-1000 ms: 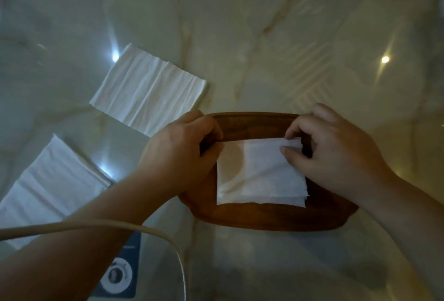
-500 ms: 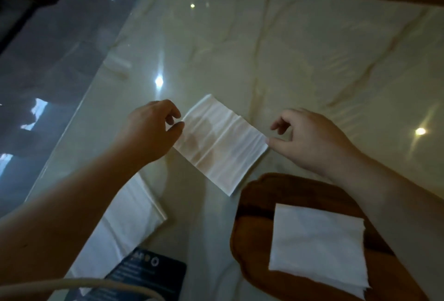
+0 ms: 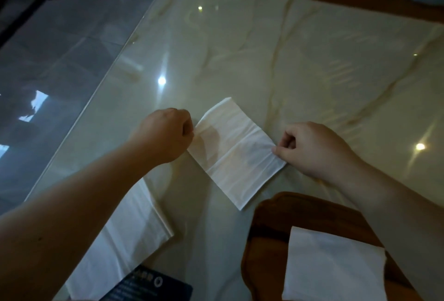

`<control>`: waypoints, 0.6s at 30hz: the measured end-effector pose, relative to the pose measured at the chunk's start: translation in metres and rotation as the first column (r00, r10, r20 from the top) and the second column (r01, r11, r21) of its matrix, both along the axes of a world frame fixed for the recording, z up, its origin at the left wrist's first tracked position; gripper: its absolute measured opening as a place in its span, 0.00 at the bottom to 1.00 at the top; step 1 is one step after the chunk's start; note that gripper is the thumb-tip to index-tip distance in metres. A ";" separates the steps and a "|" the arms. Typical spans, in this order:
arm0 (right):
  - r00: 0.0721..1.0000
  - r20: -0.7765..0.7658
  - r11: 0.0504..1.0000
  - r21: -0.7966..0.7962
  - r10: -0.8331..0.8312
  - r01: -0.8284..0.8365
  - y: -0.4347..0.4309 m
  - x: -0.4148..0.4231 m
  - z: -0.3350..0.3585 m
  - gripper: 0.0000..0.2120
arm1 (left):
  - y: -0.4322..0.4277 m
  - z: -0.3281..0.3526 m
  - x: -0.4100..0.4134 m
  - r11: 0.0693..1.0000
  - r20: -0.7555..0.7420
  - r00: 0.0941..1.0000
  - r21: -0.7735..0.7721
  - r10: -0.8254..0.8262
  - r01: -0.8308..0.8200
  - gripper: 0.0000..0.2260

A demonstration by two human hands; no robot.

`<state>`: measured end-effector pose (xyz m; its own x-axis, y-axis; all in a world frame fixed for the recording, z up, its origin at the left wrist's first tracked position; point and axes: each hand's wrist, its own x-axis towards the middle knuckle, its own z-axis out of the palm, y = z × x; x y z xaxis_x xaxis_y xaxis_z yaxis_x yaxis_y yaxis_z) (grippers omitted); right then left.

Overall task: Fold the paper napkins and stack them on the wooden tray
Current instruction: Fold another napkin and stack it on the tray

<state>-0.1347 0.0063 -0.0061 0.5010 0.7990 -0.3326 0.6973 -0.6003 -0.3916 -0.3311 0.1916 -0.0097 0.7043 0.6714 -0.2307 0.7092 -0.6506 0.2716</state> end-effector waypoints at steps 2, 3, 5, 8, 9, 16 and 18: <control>1.000 -0.019 0.999 0.035 -0.023 0.023 -0.009 0.000 0.003 0.10 | 0.004 0.004 0.011 1.000 0.053 0.999 0.009 -0.011 0.010 0.03; 0.999 -0.029 0.999 0.041 -0.030 0.031 -0.014 -0.001 0.004 0.10 | 0.005 0.006 0.018 1.000 0.085 0.996 0.011 -0.028 0.028 0.03; 0.998 -0.046 0.999 0.032 -0.038 0.039 -0.022 -0.002 0.003 0.11 | 0.005 0.011 0.031 0.995 0.130 0.987 0.038 -0.100 0.095 0.03; 0.996 -0.070 0.993 0.103 -0.049 0.056 -0.023 0.006 0.002 0.12 | -0.003 0.020 0.049 0.966 0.108 0.964 0.111 -0.245 0.233 0.04; 0.996 -0.082 0.980 0.191 -0.043 0.058 -0.019 0.010 0.003 0.14 | -0.006 0.023 0.053 0.951 0.101 0.951 0.136 -0.292 0.277 0.05; 0.989 -0.011 0.961 0.241 0.145 -0.139 0.029 0.033 0.029 0.31 | -0.026 0.045 0.060 0.895 0.171 0.882 0.166 -0.439 0.414 0.07; 0.980 0.063 0.953 0.231 0.188 -0.198 0.029 0.032 0.032 0.15 | -0.032 0.046 0.056 0.897 0.211 0.874 0.173 -0.437 0.407 0.10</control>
